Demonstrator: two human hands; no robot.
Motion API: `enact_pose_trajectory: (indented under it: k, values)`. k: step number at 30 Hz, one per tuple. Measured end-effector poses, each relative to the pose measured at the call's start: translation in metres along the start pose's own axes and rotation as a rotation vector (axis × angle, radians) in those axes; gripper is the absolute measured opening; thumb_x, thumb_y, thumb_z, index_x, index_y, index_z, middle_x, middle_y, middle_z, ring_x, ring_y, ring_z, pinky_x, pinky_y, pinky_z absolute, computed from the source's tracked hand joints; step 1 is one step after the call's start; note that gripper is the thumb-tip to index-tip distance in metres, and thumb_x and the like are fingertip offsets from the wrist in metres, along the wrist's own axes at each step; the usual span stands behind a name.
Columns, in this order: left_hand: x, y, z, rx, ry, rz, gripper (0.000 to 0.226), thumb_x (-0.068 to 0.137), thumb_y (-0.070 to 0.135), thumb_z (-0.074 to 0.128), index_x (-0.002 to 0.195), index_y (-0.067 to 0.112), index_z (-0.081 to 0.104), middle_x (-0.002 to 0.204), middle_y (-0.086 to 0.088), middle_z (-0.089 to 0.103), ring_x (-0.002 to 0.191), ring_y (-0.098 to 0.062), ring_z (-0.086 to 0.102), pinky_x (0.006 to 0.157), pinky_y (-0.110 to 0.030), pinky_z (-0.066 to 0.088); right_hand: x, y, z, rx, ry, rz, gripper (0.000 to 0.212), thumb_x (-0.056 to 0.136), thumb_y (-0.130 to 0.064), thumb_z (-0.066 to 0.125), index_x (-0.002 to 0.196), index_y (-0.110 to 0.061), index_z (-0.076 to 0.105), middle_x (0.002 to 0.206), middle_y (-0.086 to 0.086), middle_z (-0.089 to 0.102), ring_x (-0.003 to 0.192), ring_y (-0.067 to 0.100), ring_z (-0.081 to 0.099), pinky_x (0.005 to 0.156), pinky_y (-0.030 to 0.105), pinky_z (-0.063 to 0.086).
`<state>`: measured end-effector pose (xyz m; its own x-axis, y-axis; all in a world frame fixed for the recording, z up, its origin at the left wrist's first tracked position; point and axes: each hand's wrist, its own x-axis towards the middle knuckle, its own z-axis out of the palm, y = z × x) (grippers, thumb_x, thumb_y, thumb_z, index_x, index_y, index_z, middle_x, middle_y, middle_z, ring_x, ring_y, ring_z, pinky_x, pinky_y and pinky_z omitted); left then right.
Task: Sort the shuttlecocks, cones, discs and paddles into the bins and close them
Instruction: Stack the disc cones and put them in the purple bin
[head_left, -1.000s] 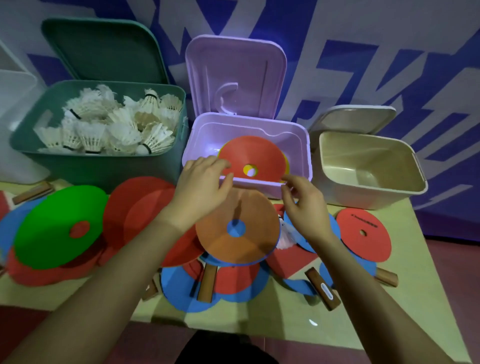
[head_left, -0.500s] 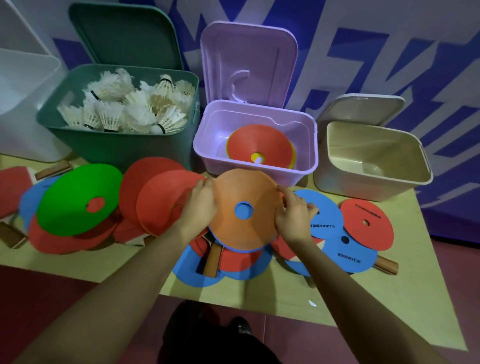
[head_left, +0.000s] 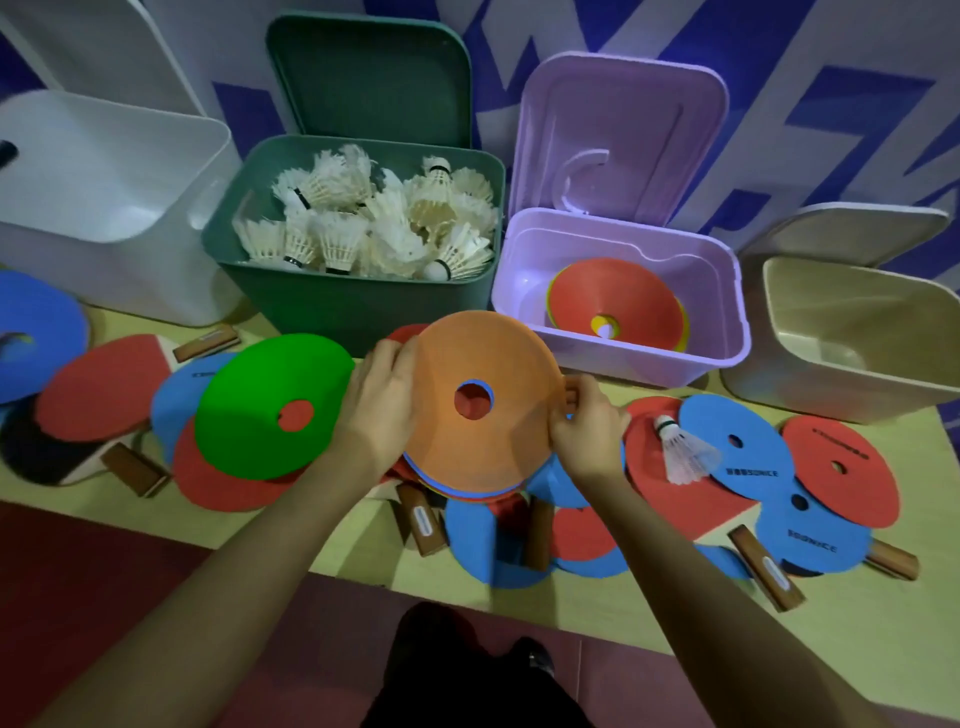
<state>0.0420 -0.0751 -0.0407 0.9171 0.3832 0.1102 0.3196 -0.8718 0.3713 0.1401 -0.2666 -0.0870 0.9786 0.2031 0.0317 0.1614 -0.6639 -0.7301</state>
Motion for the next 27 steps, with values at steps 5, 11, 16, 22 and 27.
enact_pose_trajectory:
  k: [5, 11, 16, 22, 27]
  values:
    - [-0.002, -0.035, 0.007, 0.281, 0.093, 0.049, 0.050, 0.065, 0.001, 0.073, 0.114, -0.001, 0.060, 0.102, -0.022, 0.057, 0.089, -0.035, 0.044, 0.069, -0.041, 0.044, -0.011, -0.010, 0.028, -0.092, -0.039, 0.169, 0.024, 0.081, -0.010, 0.047, 0.104, -0.011, 0.053, 0.107, 0.012, 0.054, 0.105, 0.035, 0.048, 0.088, 0.040, 0.027]
    - [-0.002, -0.059, 0.011, 0.269, 0.056, 0.151, 0.051, 0.080, 0.025, 0.060, 0.122, -0.003, 0.055, 0.092, -0.016, 0.059, 0.080, -0.032, 0.057, 0.067, -0.037, 0.044, -0.020, -0.020, 0.032, 0.115, 0.055, 0.268, 0.018, 0.082, -0.002, 0.042, 0.094, -0.015, 0.046, 0.079, 0.003, 0.054, 0.080, 0.029, 0.047, 0.071, 0.036, 0.032]
    - [0.005, -0.070, 0.009, 0.207, -0.005, 0.105, 0.058, 0.085, 0.038, 0.040, 0.118, -0.007, 0.057, 0.088, -0.019, 0.060, 0.078, -0.035, 0.058, 0.067, -0.039, 0.047, -0.024, -0.038, 0.032, 0.407, 0.201, 0.270, 0.017, 0.082, 0.008, 0.046, 0.087, -0.006, 0.052, 0.067, -0.003, 0.052, 0.060, 0.008, 0.047, 0.051, 0.014, 0.035]
    - [0.011, -0.083, 0.005, 0.124, -0.047, 0.046, 0.066, 0.074, 0.016, 0.072, 0.130, -0.005, 0.046, 0.096, -0.023, 0.061, 0.087, -0.039, 0.058, 0.074, -0.044, 0.045, -0.017, -0.045, 0.063, 0.201, 0.138, 0.265, 0.014, 0.088, -0.004, 0.046, 0.096, -0.009, 0.057, 0.082, 0.008, 0.063, 0.079, 0.026, 0.054, 0.069, 0.031, 0.039]
    - [0.015, -0.087, 0.010, 0.175, -0.096, 0.058, 0.059, 0.067, 0.014, 0.077, 0.118, -0.007, 0.056, 0.092, -0.023, 0.059, 0.084, -0.039, 0.057, 0.073, -0.043, 0.045, -0.015, -0.034, 0.081, -0.003, 0.022, 0.210, 0.023, 0.094, -0.017, 0.042, 0.116, -0.015, 0.048, 0.103, 0.012, 0.061, 0.097, 0.041, 0.049, 0.081, 0.040, 0.029]
